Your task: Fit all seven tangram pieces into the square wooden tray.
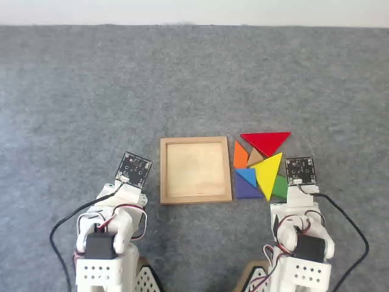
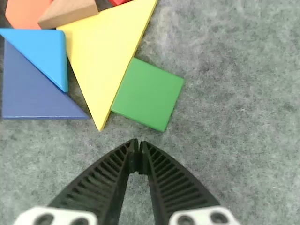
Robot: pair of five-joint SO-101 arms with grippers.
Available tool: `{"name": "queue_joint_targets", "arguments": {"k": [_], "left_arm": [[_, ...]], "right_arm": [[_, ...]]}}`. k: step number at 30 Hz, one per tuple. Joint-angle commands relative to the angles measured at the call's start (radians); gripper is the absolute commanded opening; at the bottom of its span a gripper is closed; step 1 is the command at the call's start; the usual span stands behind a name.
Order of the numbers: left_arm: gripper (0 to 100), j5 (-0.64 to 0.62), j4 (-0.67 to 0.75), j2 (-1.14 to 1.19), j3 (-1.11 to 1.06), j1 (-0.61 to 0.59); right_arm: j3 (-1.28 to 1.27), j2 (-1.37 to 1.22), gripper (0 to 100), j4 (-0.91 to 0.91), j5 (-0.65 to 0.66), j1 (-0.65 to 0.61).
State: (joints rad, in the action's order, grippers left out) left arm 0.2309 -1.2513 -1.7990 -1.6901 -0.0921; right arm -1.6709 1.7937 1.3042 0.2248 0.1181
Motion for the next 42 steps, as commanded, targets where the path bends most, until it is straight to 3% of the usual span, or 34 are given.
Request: {"name": "queue_joint_targets", "arguments": {"k": [1, 13, 20, 24, 26, 31, 33, 36, 42], "left_arm": [[2, 0.008, -0.005, -0.023, 0.008, -0.005], [2, 0.008, -0.005, -0.023, 0.008, -0.005], [2, 0.008, -0.005, -0.023, 0.008, -0.005], [2, 0.008, -0.005, -0.023, 0.008, -0.005], [2, 0.008, -0.005, -0.023, 0.008, -0.005], [2, 0.008, -0.005, -0.023, 0.008, -0.003], [2, 0.008, -0.005, -0.023, 0.008, -0.003], [2, 0.008, -0.005, -0.023, 0.008, -0.005], [2, 0.008, -0.005, -0.023, 0.008, -0.005]], "right_arm": [[-0.012, 0.018, 1.4, 0.005, -0.008, -0.008], [-0.012, 0.018, 1.6, 0.005, -0.006, -0.013], [-0.012, 0.018, 1.4, 0.005, -0.011, -0.15], [-0.012, 0.018, 1.6, 0.001, -0.002, -0.14], [-0.009, 0.019, 1.6, -0.008, 0.086, -0.134], [0.04, 0.019, 1.6, -0.068, 0.568, 0.005], [0.091, 0.018, 1.6, -0.108, 0.577, 0.09], [0.163, 0.016, 1.7, -0.145, 0.482, 0.171], [0.29, -0.079, 12.4, -0.093, 0.479, 0.048]]}}
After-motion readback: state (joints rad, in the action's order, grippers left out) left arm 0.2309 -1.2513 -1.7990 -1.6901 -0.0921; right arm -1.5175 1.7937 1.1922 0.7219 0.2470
